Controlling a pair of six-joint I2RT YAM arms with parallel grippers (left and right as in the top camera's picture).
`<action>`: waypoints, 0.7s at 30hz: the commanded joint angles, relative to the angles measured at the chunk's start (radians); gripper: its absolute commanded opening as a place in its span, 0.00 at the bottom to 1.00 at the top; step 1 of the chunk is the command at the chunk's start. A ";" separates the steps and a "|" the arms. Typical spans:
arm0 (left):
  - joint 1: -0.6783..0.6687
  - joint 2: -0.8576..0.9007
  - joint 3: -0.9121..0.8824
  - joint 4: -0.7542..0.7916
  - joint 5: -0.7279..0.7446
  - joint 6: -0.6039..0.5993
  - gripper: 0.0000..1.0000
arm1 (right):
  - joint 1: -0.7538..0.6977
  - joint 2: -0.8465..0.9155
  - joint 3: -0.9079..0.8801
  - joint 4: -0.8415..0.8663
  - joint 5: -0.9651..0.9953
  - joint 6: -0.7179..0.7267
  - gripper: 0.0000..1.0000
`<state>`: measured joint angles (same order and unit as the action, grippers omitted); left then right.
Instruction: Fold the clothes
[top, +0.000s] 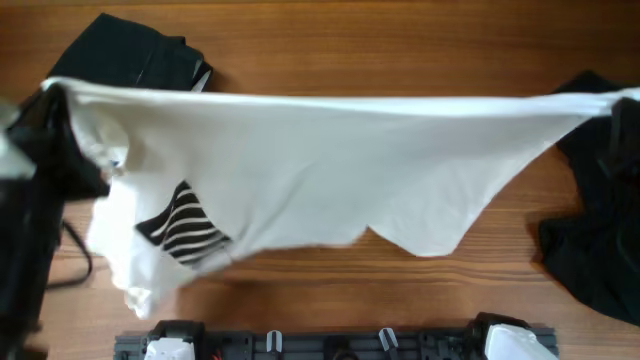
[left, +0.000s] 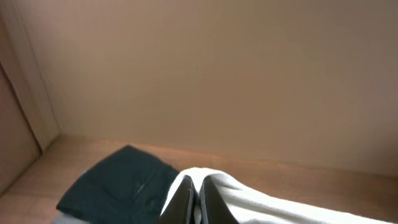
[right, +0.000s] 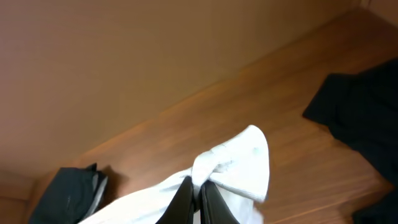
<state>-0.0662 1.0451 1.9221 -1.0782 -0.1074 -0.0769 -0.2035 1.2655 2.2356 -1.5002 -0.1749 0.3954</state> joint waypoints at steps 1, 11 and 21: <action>0.006 0.164 0.002 0.030 0.016 0.052 0.04 | -0.001 0.154 -0.004 0.046 0.038 -0.003 0.04; -0.021 0.570 0.137 0.615 0.259 0.067 0.04 | -0.008 0.431 0.026 0.523 -0.253 -0.066 0.04; -0.049 0.577 0.388 0.471 0.093 0.151 0.04 | -0.058 0.355 0.080 0.521 -0.113 -0.139 0.04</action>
<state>-0.1215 1.6558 2.2700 -0.5114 0.0452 0.0242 -0.2493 1.6444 2.2955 -0.9436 -0.3508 0.3077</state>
